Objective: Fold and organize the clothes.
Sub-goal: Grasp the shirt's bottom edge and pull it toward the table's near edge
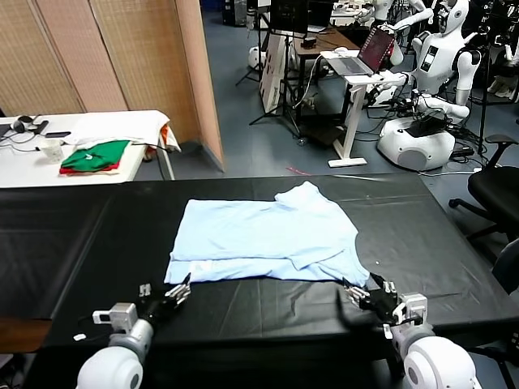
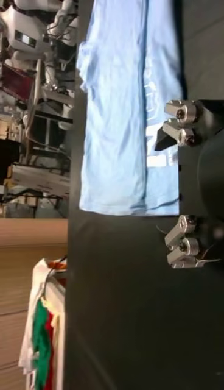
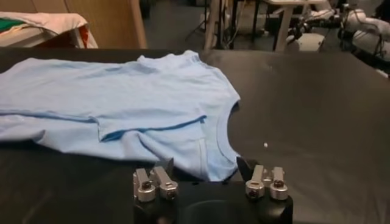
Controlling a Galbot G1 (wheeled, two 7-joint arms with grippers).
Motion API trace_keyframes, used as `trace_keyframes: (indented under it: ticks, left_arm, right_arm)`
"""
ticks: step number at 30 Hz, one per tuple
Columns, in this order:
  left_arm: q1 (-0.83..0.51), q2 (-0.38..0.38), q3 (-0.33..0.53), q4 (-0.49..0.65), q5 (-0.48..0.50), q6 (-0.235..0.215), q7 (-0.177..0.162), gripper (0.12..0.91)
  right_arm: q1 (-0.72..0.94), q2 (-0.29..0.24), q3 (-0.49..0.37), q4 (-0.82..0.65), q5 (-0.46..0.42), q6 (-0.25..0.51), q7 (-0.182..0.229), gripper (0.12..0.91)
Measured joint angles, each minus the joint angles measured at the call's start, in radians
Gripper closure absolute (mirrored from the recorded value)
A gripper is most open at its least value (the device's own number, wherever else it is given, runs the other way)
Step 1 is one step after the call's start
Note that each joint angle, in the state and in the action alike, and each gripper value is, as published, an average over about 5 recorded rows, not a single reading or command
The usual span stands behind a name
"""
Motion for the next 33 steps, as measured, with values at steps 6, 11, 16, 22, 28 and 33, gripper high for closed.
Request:
trace_keyframes:
  ticks: [6, 11, 16, 22, 28, 33]
  left_arm:
    - [0.004, 0.005, -0.002, 0.005, 0.002, 0.001, -0.001, 0.742]
    - [0.016, 0.015, -0.005, -0.003, 0.012, 0.004, -0.001, 0.877]
    - [0.042, 0.038, -0.018, -0.026, 0.049, 0.013, -0.006, 0.877]
    - [0.095, 0.084, -0.050, -0.074, 0.082, 0.026, -0.018, 0.877]
    - [0.175, 0.097, -0.081, -0.132, 0.117, 0.033, -0.032, 0.877]
    - [0.253, 0.080, -0.093, -0.169, 0.135, 0.034, -0.047, 0.877]
  right_arm:
    - [0.008, -0.005, -0.001, -0.006, 0.002, 0.001, -0.001, 0.796]
    - [0.008, -0.025, 0.011, 0.014, 0.041, -0.019, 0.009, 0.873]
    - [0.001, -0.059, 0.010, 0.046, 0.110, -0.087, 0.044, 0.885]
    - [-0.016, -0.104, -0.012, 0.074, 0.145, -0.127, 0.070, 0.885]
    - [-0.028, -0.131, -0.029, 0.086, 0.150, -0.127, 0.071, 0.885]
    - [-0.030, -0.143, -0.038, 0.094, 0.156, -0.128, 0.072, 0.885]
